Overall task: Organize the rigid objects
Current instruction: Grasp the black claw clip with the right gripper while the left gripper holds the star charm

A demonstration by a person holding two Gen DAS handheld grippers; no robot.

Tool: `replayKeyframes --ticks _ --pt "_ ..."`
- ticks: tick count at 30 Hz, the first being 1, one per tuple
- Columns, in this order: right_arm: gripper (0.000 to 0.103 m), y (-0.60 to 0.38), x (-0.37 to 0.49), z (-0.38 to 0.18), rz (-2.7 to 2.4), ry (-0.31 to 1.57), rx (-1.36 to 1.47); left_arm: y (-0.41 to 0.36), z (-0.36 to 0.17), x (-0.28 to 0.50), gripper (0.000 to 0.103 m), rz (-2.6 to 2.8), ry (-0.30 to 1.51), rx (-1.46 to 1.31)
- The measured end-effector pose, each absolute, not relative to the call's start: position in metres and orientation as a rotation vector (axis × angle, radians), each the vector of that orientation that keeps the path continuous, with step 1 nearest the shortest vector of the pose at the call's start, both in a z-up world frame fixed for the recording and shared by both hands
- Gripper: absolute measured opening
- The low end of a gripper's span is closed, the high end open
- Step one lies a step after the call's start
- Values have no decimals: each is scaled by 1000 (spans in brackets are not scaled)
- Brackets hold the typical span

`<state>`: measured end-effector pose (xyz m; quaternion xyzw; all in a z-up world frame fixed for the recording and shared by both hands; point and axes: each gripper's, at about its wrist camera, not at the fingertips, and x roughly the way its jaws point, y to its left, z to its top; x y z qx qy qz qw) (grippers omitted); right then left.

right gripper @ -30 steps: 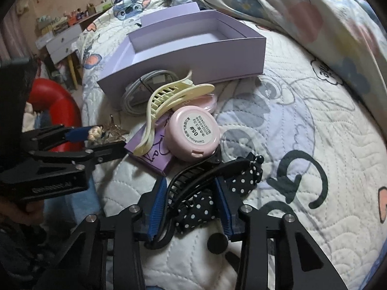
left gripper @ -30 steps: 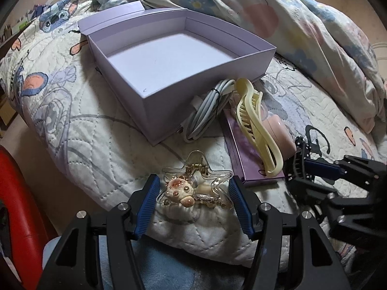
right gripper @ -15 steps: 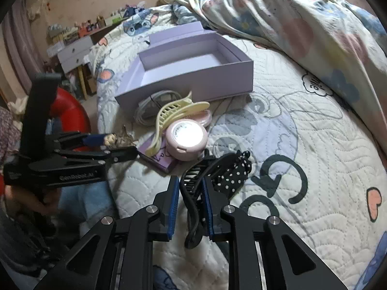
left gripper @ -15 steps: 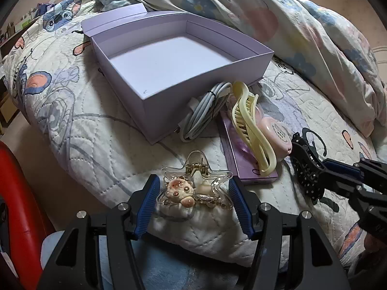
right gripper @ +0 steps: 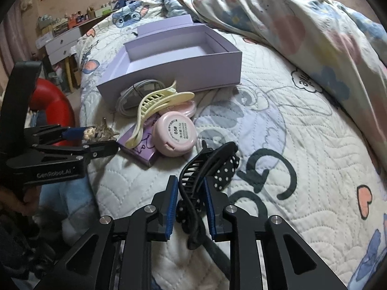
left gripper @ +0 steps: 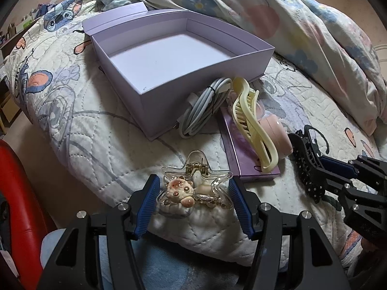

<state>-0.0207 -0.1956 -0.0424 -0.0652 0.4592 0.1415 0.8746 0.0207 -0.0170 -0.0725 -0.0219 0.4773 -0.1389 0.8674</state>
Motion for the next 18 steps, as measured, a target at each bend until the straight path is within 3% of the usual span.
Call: replayKeyframes --ticks 18 --pt "20 -208 -25 -17 322 887 -90 -17 -50 13 59 -295 946 -48"
